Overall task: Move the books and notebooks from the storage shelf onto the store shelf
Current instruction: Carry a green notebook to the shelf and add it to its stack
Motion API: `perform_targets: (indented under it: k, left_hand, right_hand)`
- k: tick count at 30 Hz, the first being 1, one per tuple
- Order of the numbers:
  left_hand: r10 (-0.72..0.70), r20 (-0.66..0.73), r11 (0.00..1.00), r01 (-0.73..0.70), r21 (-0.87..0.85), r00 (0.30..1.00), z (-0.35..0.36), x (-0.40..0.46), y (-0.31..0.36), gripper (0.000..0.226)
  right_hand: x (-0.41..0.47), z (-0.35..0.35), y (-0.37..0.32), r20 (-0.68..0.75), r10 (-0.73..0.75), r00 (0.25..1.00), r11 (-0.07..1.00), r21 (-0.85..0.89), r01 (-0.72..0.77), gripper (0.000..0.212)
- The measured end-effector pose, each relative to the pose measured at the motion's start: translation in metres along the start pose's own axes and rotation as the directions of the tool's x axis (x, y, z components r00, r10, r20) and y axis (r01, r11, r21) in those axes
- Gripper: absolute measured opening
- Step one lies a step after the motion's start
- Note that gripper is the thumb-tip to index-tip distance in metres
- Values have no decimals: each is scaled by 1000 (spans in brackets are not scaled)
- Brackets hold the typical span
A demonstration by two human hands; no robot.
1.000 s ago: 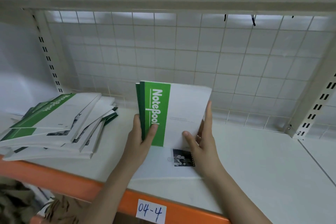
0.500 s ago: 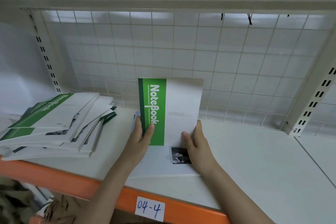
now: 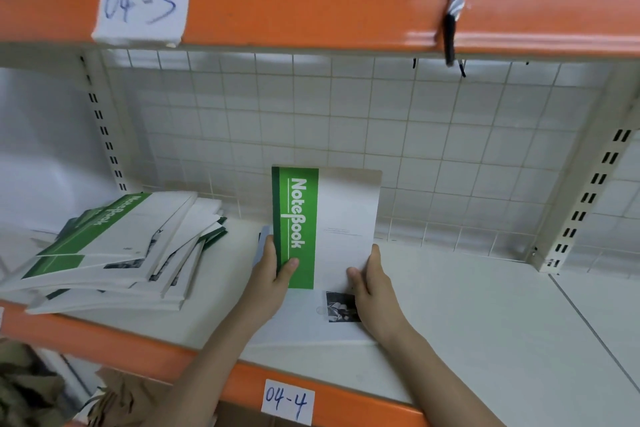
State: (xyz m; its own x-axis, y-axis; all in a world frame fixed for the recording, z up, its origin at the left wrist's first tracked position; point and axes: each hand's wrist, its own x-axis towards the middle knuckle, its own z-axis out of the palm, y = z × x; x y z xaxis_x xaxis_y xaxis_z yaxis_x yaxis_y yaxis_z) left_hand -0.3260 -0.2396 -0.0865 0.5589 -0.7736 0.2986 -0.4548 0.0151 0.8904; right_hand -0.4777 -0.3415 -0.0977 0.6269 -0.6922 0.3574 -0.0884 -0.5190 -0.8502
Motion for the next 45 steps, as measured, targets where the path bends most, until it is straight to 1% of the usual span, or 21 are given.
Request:
perform_targets:
  k: [3, 6, 9, 11, 13, 15, 17, 19, 26, 30, 36, 41, 45]
  left_hand:
    - [-77, -30, 997, 75, -35, 997, -1, 1, 8, 29]
    - [-179, -60, 979, 172, -108, 982, 1, 0, 17, 27]
    - [-303, -30, 941, 294, -170, 952, 11, -2, 20, 39]
    - [-330, -6, 929, 324, -178, 944, 21, -5, 23, 44]
    - [-316, 12, 934, 313, -171, 949, 32, -10, 31, 47]
    - [-309, 45, 933, 312, -177, 950, 43, -13, 36, 50]
    - [-303, 82, 934, 313, -174, 950, 53, -14, 41, 40]
    - [-294, 112, 933, 310, -181, 949, 64, -10, 47, 33]
    - [-220, 199, 947, 258, -193, 955, 127, -9, 89, 28]
    - [-196, 245, 937, 254, -238, 950, 171, -19, 120, 32]
    - [-169, 276, 940, 239, -244, 946, 230, -41, 164, 35]
    - [-152, 300, 942, 230, -245, 942, 277, -68, 198, 34]
    - [-160, 309, 946, 235, -222, 938, 317, -90, 217, 38]
  right_hand:
    - [3, -4, -6, 71, 48, 996, 999, 5, -49, 31]
    - [3, -8, -13, 107, 85, 991, 992, 85, -94, 35]
    - [-4, -14, -21, 107, 221, 969, 936, 257, -242, 41]
    - [-9, -17, -21, 48, 299, 953, 912, 280, -300, 36]
    - [-13, -22, -18, -38, 340, 940, 912, 255, -320, 28]
    - [-18, -31, -16, -77, 368, 927, 908, 242, -341, 27]
    - [-23, -43, -15, -116, 384, 916, 912, 202, -356, 25]
    - [-29, -57, -13, -152, 387, 909, 916, 176, -361, 22]
    - [-53, -129, -8, -275, 372, 887, 928, 98, -359, 17]
    - [-71, -179, -8, -335, 347, 876, 938, 99, -333, 16]
    - [-104, -249, -4, -366, 367, 855, 930, 155, -332, 24]
    - [-134, -304, 6, -381, 376, 845, 927, 146, -346, 26]
    - [-161, -344, 15, -386, 384, 839, 923, 143, -357, 21]
